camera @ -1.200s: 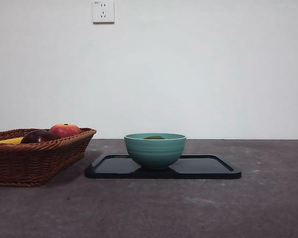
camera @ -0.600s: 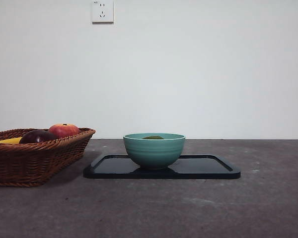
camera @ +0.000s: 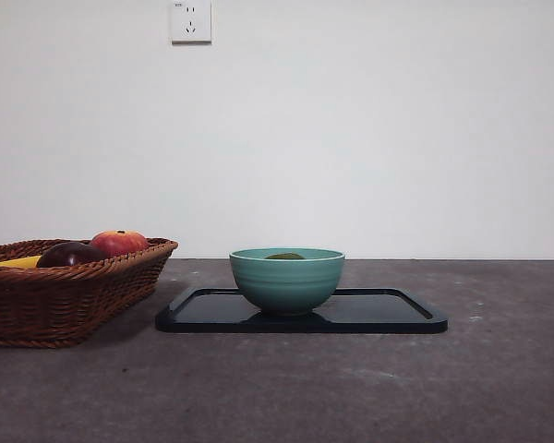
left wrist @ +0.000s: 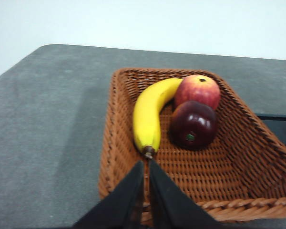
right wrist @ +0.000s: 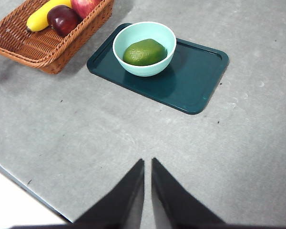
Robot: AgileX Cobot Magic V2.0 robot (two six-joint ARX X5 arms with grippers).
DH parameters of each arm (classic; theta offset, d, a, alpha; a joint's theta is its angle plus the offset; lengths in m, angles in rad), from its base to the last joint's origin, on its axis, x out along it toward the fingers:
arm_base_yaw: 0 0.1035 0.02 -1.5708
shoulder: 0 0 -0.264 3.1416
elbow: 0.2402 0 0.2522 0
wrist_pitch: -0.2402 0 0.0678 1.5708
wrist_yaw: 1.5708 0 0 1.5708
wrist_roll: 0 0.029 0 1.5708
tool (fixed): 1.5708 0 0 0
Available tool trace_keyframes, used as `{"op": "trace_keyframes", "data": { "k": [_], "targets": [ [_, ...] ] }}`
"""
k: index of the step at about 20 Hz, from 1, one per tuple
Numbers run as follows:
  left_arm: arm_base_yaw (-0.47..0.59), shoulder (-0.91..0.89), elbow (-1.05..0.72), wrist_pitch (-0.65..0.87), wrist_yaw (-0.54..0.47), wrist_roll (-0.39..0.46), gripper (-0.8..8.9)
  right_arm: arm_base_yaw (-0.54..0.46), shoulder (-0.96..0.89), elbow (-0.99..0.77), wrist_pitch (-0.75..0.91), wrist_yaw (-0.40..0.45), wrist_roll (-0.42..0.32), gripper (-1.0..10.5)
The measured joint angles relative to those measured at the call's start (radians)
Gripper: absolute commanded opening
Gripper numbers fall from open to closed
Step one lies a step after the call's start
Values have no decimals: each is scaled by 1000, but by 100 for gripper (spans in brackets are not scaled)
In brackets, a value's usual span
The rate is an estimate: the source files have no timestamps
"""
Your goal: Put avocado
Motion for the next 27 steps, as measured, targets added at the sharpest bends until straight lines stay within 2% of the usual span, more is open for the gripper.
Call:
{"op": "trace_keyframes", "data": {
  "k": [10,27],
  "targets": [
    [-6,0,0,0,6,77,19,0,0,0,0,0,0,20],
    [-6,0,0,1,7,77,19,-18,-6,0,0,-1,0,20]
  ]
}}
